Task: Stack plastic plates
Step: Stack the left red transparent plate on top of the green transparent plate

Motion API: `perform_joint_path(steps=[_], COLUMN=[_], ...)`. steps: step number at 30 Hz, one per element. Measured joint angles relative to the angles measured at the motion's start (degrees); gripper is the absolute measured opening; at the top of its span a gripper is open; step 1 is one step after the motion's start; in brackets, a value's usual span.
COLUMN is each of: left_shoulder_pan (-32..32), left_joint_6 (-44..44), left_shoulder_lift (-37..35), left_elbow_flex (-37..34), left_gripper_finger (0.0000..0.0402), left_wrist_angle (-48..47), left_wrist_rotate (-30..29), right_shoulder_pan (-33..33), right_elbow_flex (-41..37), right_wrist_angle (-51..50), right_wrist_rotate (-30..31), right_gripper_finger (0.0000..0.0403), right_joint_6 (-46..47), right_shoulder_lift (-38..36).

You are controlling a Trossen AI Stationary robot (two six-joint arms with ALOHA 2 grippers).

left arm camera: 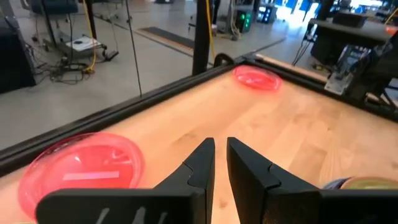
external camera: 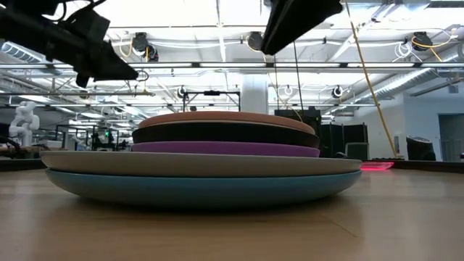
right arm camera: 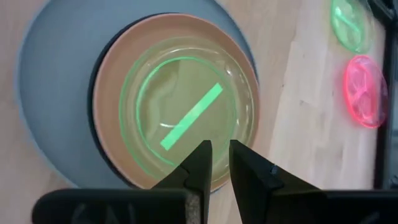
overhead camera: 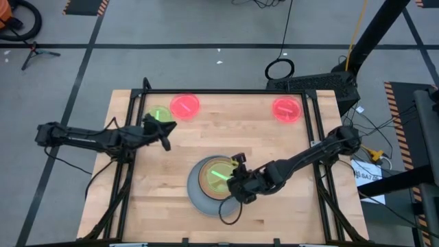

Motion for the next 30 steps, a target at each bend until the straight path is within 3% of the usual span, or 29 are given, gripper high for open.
perform_joint_path(steps=[5,13,21,26,30], left_shoulder_pan=[0.0,0.0,2.2,5.0,6.3], left_joint_6=[-1.7,-6.3,-5.6,-6.2,-5.4], left_shoulder_lift=[1.6,4.2,10.5,15.3,20.7], left_elbow_flex=[0.0,0.0,0.2,6.6,15.2], left_gripper_finger=[0.0049,0.0049,0.0049,0.0049,0.0049], left_wrist_angle=[1.6,3.2,11.8,6.5,-4.3], left_wrist_rotate=[0.1,0.1,0.1,2.4,3.5], right_shoulder_pan=[-3.1,-7.9,-11.8,-12.5,-13.2], right_elbow_flex=[-12.8,-36.4,-44.5,-54.2,-61.8], right_wrist_angle=[13.1,37.0,47.0,64.8,75.9], right_wrist_rotate=[-3.3,-3.4,-4.8,-18.4,-18.0], right_gripper_finger=[0.0050,0.0050,0.0050,0.0050,0.0050], right_joint_6=[-2.5,-3.3,-8.3,-15.6,-17.6], right_shoulder_lift=[-9.9,-27.1,-40.8,-45.4,-47.6])
